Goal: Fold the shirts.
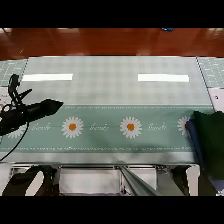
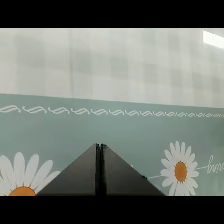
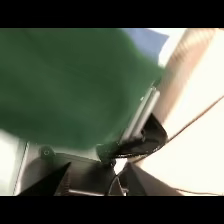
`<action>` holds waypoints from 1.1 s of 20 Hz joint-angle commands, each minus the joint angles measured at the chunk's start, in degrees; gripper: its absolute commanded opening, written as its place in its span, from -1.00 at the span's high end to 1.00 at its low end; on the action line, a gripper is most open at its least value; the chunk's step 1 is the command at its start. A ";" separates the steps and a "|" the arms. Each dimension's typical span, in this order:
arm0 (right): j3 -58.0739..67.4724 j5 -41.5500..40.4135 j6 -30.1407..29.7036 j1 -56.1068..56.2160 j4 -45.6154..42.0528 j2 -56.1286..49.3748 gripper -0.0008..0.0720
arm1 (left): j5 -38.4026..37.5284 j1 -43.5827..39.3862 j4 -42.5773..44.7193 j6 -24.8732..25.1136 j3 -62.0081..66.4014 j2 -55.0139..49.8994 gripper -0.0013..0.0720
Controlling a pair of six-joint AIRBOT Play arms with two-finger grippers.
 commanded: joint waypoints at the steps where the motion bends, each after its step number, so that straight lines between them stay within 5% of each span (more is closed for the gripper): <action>1: -1.75 4.39 1.16 -0.07 -1.97 -0.74 -0.16 | 2.62 0.02 0.07 0.83 0.57 -0.11 0.91; 4: 5.68 2.49 1.20 0.46 5.88 -5.22 -0.08 | 6.34 0.37 0.13 2.84 6.84 -2.19 0.91; 6: 14.64 1.75 2.27 3.98 16.17 -10.23 0.74 | 6.36 1.36 0.13 3.17 15.23 -6.10 0.91; 7: 17.20 -0.28 4.20 7.63 23.02 -11.76 0.91 | 6.16 1.40 0.04 3.10 20.09 -8.66 0.91; 11: 17.55 -26.47 2.36 38.82 39.82 -14.38 0.91 | 3.10 -4.96 -1.38 1.66 35.45 -19.28 0.91; 14: 20.63 -38.75 1.68 61.70 36.92 -21.68 0.91 | -2.97 -12.44 10.49 -4.04 43.04 -27.30 0.91; 18: 30.49 -29.92 2.91 76.41 16.96 -36.96 0.91 | -8.35 -15.08 21.14 -14.86 44.15 -35.80 0.91; 22: 31.76 -24.87 3.96 76.15 11.32 -42.42 0.91 | -11.15 -15.04 21.20 -12.79 41.48 -37.51 0.91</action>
